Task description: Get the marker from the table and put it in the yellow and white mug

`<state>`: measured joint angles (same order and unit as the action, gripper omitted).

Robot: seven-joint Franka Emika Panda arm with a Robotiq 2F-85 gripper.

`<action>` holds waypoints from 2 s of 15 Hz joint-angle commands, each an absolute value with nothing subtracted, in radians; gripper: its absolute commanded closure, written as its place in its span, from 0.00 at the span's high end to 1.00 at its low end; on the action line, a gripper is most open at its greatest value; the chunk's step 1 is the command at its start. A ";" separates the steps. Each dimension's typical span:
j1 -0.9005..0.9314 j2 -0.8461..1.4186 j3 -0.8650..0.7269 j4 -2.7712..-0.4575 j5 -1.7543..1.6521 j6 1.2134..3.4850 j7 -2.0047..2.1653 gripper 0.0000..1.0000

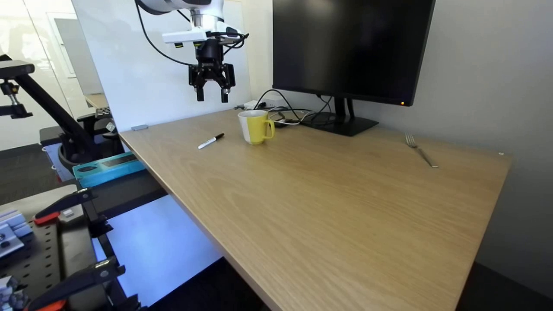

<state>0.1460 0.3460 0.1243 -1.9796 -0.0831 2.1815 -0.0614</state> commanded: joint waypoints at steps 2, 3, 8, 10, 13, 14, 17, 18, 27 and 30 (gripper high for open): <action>0.181 0.437 0.126 -1.865 -0.099 2.146 -0.021 1.00; 0.190 0.452 0.128 -1.851 -0.098 2.145 -0.015 1.00; 0.235 0.530 0.129 -1.809 -0.095 2.139 0.018 1.00; 0.245 0.555 0.128 -1.802 -0.097 2.145 0.026 1.00; 0.253 0.585 0.133 -1.788 -0.088 2.150 0.029 1.00; 0.256 0.598 0.133 -1.780 -0.089 2.154 0.029 1.00; 0.258 0.630 0.134 -1.765 -0.084 2.178 0.021 1.00; 0.257 0.641 0.134 -1.759 -0.083 2.187 0.018 1.00; 0.239 0.748 0.112 -1.713 -0.091 2.308 -0.001 1.00; 0.262 0.782 0.118 -1.700 -0.095 2.318 0.013 1.00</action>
<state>0.2494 0.7545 0.1119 -1.7271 -0.0830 2.3020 0.0113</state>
